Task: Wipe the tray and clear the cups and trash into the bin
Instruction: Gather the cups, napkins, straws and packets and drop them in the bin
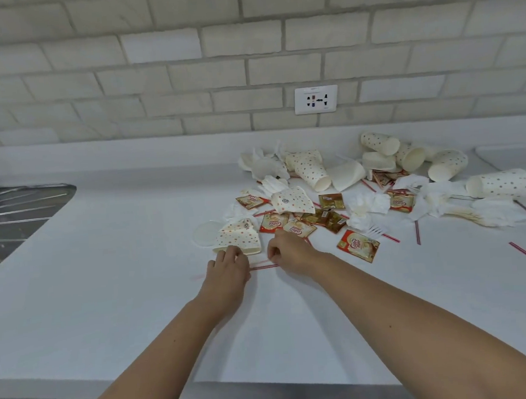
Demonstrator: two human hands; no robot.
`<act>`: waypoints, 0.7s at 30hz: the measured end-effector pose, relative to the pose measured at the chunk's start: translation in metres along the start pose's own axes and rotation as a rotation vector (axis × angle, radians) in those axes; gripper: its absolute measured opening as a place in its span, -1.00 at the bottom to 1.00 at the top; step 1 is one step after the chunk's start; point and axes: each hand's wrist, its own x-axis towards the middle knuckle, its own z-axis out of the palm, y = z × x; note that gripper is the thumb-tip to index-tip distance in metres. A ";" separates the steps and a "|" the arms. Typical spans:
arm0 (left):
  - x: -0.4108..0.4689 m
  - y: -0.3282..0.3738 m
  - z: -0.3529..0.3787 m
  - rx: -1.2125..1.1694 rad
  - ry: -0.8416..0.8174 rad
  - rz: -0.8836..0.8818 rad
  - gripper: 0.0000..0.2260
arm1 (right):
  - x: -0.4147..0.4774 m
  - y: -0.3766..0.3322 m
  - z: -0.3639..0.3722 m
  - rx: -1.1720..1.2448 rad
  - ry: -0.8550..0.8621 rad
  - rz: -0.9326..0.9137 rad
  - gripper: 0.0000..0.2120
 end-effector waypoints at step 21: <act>0.008 -0.011 -0.005 0.057 -0.083 0.204 -0.62 | 0.019 -0.023 0.004 -0.298 0.177 -0.026 -0.75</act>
